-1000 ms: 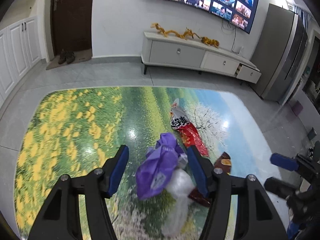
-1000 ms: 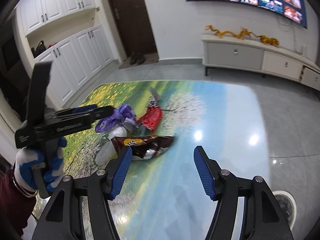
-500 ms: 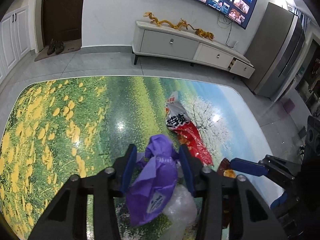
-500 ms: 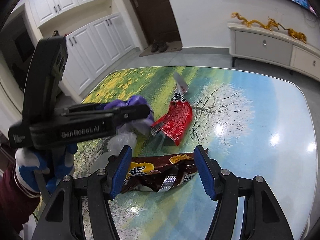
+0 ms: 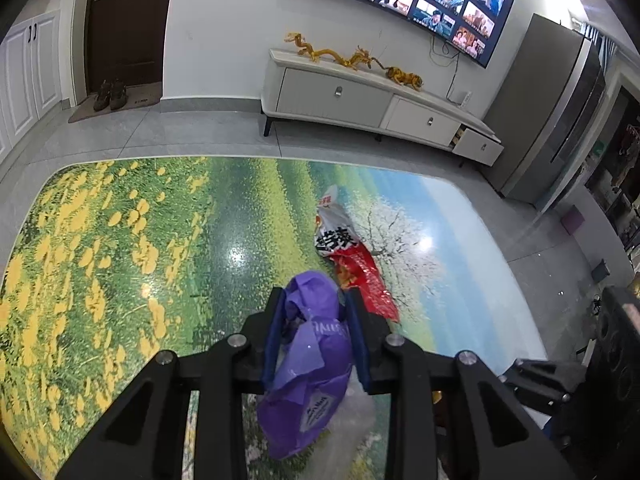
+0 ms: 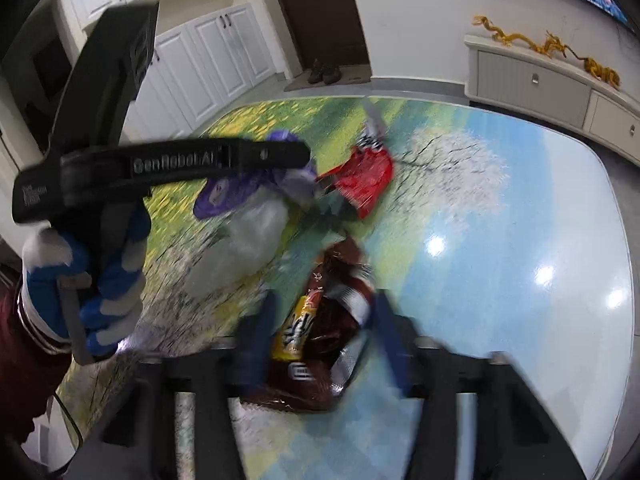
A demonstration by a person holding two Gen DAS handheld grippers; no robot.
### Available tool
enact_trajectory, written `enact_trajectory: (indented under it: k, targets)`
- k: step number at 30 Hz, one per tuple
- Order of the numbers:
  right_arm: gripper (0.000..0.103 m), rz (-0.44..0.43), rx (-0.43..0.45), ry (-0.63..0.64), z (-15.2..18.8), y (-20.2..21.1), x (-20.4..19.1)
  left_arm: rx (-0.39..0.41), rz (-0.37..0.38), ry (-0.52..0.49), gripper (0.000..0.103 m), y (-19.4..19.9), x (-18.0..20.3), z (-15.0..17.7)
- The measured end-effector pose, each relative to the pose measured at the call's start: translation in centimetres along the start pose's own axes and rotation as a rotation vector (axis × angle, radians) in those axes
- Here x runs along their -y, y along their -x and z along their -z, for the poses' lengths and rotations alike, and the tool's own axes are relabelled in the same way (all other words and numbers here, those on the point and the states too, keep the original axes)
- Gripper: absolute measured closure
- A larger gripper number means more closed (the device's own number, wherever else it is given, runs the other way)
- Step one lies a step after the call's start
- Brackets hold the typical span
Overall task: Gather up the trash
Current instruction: 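Grasp the purple bag with the left tool while the right tool grasps the brown chip bag, then carry the purple bag and brown chip bag over the bin and open both tools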
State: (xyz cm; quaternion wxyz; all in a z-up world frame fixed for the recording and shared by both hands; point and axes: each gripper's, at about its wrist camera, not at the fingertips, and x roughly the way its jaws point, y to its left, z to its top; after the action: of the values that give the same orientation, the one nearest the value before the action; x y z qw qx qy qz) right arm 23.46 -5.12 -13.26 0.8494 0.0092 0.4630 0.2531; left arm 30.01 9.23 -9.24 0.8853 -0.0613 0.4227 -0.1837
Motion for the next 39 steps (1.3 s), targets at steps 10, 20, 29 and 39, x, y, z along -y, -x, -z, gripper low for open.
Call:
enact_trajectory:
  k: [10,20,29,39]
  targets:
    - [0.082,0.009,0.099,-0.033,2.2,5.9,-1.9,0.099,0.011,-0.015,0.076,7.1,1.2,0.5]
    - [0.082,0.084,0.27,-0.05,4.5,15.7,-2.5,0.201,0.042,-0.096,0.077,15.2,7.5,2.1]
    - [0.082,0.218,0.383,-0.145,9.6,23.6,2.3,0.211,0.144,-0.202,0.077,16.7,17.1,3.7]
    - [0.081,0.38,0.389,-0.394,16.7,27.1,14.3,0.03,0.269,-0.368,0.076,7.6,31.7,5.6]
